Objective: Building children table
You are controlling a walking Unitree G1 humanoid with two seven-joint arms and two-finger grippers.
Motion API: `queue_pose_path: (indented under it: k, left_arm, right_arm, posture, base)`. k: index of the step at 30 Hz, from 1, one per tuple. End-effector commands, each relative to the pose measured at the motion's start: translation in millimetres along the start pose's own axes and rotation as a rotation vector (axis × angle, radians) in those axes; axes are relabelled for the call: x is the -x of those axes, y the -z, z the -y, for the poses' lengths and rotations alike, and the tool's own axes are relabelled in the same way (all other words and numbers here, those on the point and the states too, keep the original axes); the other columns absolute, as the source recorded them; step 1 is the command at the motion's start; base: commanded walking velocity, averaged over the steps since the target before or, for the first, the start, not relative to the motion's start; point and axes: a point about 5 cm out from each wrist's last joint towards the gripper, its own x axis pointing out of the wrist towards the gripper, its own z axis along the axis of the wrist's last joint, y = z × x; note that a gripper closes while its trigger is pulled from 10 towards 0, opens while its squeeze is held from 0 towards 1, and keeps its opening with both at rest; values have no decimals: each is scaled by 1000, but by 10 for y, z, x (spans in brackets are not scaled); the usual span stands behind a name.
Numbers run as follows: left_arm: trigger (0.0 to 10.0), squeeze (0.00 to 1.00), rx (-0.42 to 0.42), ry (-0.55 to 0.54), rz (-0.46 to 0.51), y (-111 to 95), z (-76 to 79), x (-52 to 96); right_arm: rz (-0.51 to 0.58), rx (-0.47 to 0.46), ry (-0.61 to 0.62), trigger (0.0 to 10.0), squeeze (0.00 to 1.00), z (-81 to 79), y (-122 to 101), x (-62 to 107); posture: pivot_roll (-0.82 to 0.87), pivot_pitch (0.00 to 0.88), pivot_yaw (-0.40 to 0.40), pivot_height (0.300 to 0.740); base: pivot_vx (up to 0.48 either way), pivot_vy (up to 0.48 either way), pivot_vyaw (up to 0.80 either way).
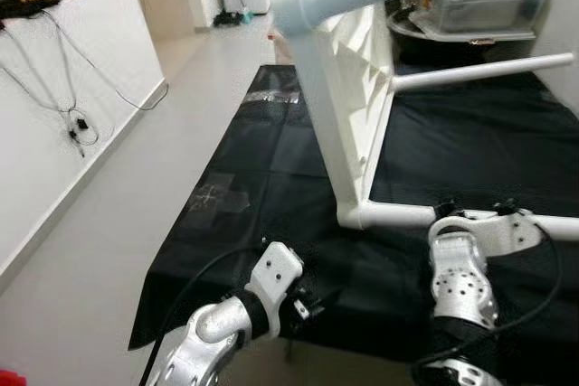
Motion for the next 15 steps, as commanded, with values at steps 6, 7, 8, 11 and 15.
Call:
queue_pose_path:
  k: [6,7,8,11,15]
  left_arm:
    - [10000,0,12,-5,-19,40,-14,-3]
    - [10000,0,12,-4,-18,40,-14,-3]
    - [10000,0,13,-4,-19,41,-14,-3]
    - [10000,0,12,-1,-19,41,-15,-4]
    - [10000,0,11,-1,-19,41,-19,-5]
  right_arm:
    - [-229,-197,215,10000,0,221,622,472]
    - [-207,-201,238,10000,0,248,572,459]
    - [-197,-221,237,10000,0,248,533,435]
    - [-186,-226,236,10000,0,234,469,428]
    - [-175,-182,216,10000,0,198,407,486]
  posture:
    - [207,0,-8,740]
    - [207,0,-8,740]
    - [206,0,-6,740]
    - [206,0,-6,740]
    - [207,0,-6,740]
  base:
    - [0,0,0]
    - [0,0,0]
    - [0,0,0]
    - [0,0,0]
    - [0,0,0]
